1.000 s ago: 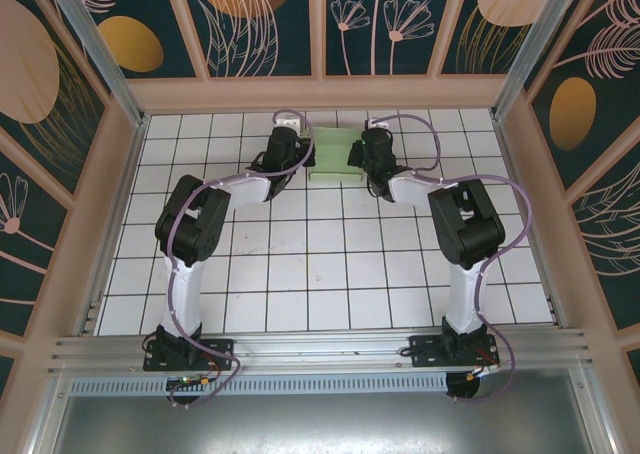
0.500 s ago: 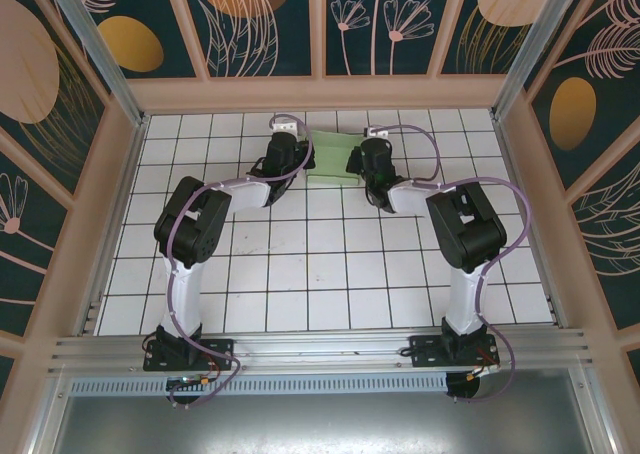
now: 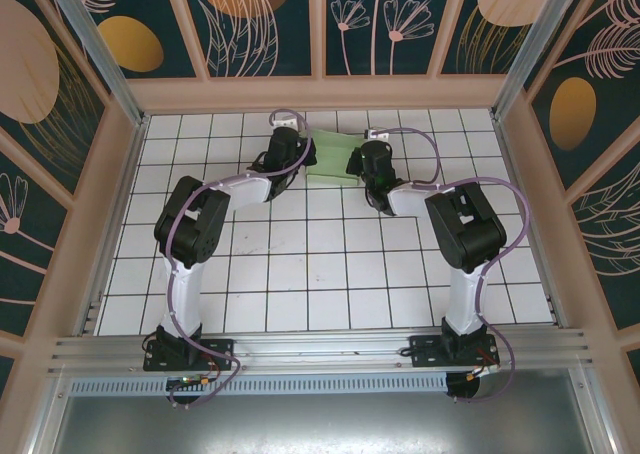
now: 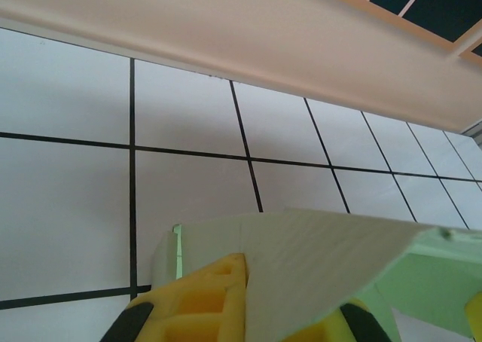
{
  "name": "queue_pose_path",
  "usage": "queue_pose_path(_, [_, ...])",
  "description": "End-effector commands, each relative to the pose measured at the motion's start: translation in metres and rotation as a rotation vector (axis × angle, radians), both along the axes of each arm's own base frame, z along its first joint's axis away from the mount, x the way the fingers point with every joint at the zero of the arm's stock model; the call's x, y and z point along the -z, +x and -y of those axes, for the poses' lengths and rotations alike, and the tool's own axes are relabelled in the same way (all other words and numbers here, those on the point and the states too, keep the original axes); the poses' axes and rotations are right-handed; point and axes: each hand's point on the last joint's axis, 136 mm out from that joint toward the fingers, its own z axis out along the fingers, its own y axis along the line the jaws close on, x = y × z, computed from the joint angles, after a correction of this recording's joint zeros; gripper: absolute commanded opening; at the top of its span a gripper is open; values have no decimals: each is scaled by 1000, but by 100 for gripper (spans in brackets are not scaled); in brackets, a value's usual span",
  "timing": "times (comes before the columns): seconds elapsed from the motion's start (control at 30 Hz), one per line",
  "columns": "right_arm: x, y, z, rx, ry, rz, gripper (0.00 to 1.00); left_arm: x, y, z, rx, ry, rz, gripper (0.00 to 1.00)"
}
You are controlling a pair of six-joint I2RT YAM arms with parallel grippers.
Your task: Fold the paper box
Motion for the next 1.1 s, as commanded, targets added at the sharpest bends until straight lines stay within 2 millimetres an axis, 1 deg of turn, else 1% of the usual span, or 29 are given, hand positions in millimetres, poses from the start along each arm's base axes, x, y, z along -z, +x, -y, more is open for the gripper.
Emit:
queue_pose_path(0.0, [-8, -2, -7, -7, 48, -7, 0, -3, -10, 7, 26, -18, -64, 0])
queue_pose_path(0.13, [-8, -3, -9, -17, 63, -16, 0, 7, -13, 7, 30, -23, -94, 0])
queue_pose_path(0.2, [-9, -3, -8, -16, 64, -18, 0, 8, -15, 10, 35, -42, -105, 0])
queue_pose_path(0.27, [-11, -2, -8, -15, 66, -18, 0, 4, -14, 12, 44, -53, -100, 0])
queue_pose_path(0.37, [-11, -3, -7, -17, 69, -10, 0, 1, -13, 10, 42, -45, -66, 0])
queue_pose_path(0.5, [-6, -7, -9, -32, 73, -10, 0, 8, -18, 4, 35, -31, -32, 0])
queue_pose_path(0.57, [-6, -11, -12, -38, 72, 6, 0, 12, -21, 2, 43, -25, -17, 0])
queue_pose_path(0.7, [-10, -21, -15, -44, 52, 68, 0, 9, -29, -2, 53, -37, 43, 0])
queue_pose_path(0.8, [-10, -30, -15, -45, 59, 106, 0, 12, -36, -7, 51, -30, 72, 0])
queue_pose_path(1.03, [-3, -40, -20, -98, 46, 152, 0, 21, -45, -13, 75, 34, 109, 0])
queue_pose_path(1.07, [-4, -43, -24, -114, 41, 158, 0, 21, -46, -15, 74, 41, 114, 0])
